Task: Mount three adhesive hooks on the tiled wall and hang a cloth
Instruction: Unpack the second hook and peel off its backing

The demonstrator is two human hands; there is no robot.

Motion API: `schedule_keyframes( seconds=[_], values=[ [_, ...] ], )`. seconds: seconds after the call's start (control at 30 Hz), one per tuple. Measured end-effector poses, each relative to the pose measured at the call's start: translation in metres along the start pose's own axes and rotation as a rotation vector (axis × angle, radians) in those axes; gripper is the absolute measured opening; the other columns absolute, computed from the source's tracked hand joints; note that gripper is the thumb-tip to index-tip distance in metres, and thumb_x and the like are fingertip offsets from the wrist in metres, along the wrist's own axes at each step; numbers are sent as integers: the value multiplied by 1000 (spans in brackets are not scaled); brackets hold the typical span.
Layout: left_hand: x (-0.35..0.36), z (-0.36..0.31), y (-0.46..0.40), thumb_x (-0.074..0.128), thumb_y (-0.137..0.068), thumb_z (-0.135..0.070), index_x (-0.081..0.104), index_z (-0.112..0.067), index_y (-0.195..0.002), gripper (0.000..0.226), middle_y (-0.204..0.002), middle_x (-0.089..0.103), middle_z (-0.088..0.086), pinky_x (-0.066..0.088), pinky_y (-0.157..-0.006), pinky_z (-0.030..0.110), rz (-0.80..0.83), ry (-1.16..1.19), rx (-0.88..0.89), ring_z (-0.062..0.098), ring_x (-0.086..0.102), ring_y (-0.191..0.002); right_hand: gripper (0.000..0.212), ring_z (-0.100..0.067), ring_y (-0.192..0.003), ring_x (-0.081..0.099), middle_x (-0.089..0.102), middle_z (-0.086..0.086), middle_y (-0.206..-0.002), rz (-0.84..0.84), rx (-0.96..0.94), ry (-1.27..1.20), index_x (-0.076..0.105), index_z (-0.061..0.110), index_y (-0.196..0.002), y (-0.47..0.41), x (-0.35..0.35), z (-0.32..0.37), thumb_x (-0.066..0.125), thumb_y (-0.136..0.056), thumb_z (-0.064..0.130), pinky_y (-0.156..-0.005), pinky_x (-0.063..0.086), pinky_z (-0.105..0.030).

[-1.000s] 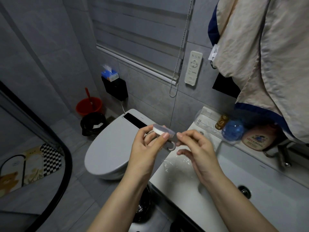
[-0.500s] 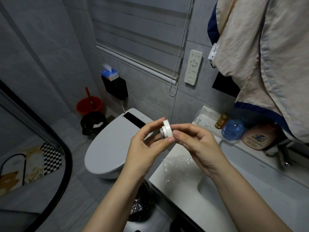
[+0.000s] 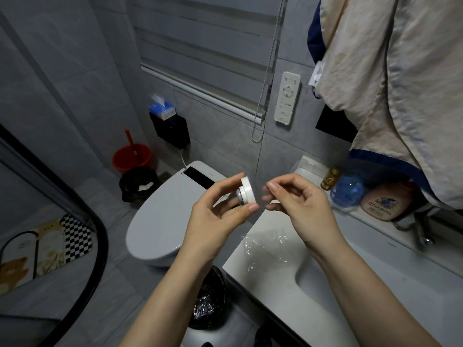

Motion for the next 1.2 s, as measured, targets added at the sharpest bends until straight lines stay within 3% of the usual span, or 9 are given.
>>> schedule_keyframes(
  seconds=[0.23,0.43,0.67,0.77,0.9,1.07,1.2],
  values=[
    [8,2,2,73,-77,10,65,-13,-121,50,-112,72,-5,53,-71,17,56,13,-14,8,71,-93,7,-21,-66,67,75,-10,-81,-46,-5,47,60,5,-93,-2,-5,-4,56,-98,8,-56,54,-26],
    [4,6,1,72,-79,7,63,-12,-121,47,-103,73,-9,49,-60,17,40,44,-56,8,70,-80,7,-17,-68,65,76,-2,-82,-94,-49,206,62,13,-91,-4,-16,-5,59,-97,14,-55,48,-29],
    [4,11,0,84,-72,-12,66,-17,-118,49,-107,71,-5,49,-62,20,38,76,-90,9,67,-78,9,-11,-54,54,74,-4,-77,-168,-11,163,61,8,-89,-6,-26,-12,57,-97,9,-51,43,-26],
    [-5,14,-3,79,-70,-16,71,-23,-110,41,-105,68,-1,49,-61,19,6,138,-112,12,61,-71,12,-13,-51,52,73,-3,-71,-197,14,156,62,13,-85,-8,-37,-14,58,-96,10,-53,43,-27],
    [-6,12,-5,80,-67,-25,72,-24,-108,42,-107,66,4,49,-60,19,17,162,-116,17,59,-74,14,-17,-59,62,74,-7,-78,-176,24,120,62,16,-85,-10,-40,-18,58,-95,6,-57,49,-28],
    [-4,17,-4,78,-76,-14,71,-20,-105,31,-100,67,5,48,-59,18,7,207,-141,18,59,-72,26,-19,-67,70,73,-13,-86,-145,61,97,66,20,-105,-11,-40,-26,56,-94,0,-66,57,-29],
    [-9,29,-4,72,-71,-17,75,-21,-93,23,-88,69,3,49,-57,17,-37,267,-178,26,53,-76,27,-15,-67,70,70,-14,-91,-138,75,39,71,10,-97,-9,-45,-27,51,-95,-8,-65,56,-22]
  ],
)
Point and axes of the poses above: each hand's wrist, its own y-axis away from the middle knuckle, its own x-axis out of the palm, z = x × y, the point moved 9 cm from there along -y, towards the middle knuckle
